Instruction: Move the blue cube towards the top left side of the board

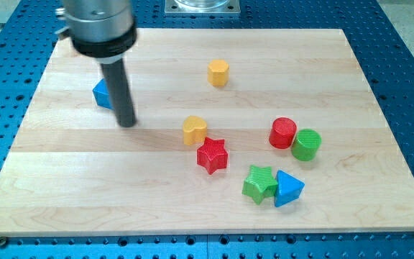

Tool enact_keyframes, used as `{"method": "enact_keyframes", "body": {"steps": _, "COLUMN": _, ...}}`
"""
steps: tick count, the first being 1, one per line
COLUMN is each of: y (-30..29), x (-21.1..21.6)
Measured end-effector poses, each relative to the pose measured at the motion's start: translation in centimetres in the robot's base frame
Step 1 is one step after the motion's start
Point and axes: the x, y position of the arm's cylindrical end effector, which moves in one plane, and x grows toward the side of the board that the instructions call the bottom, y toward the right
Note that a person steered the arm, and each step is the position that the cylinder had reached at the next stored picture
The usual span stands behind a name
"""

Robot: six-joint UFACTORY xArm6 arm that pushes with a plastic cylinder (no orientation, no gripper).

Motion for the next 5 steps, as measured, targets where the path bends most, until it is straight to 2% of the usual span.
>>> {"method": "enact_keyframes", "body": {"steps": 1, "y": -2.8, "x": -0.9}}
{"method": "enact_keyframes", "body": {"steps": 2, "y": -2.8, "x": -6.4}}
{"method": "enact_keyframes", "body": {"steps": 3, "y": -2.3, "x": -9.1}}
{"method": "enact_keyframes", "body": {"steps": 4, "y": 0.0, "x": -9.7}}
{"method": "enact_keyframes", "body": {"steps": 5, "y": 3.3, "x": -7.2}}
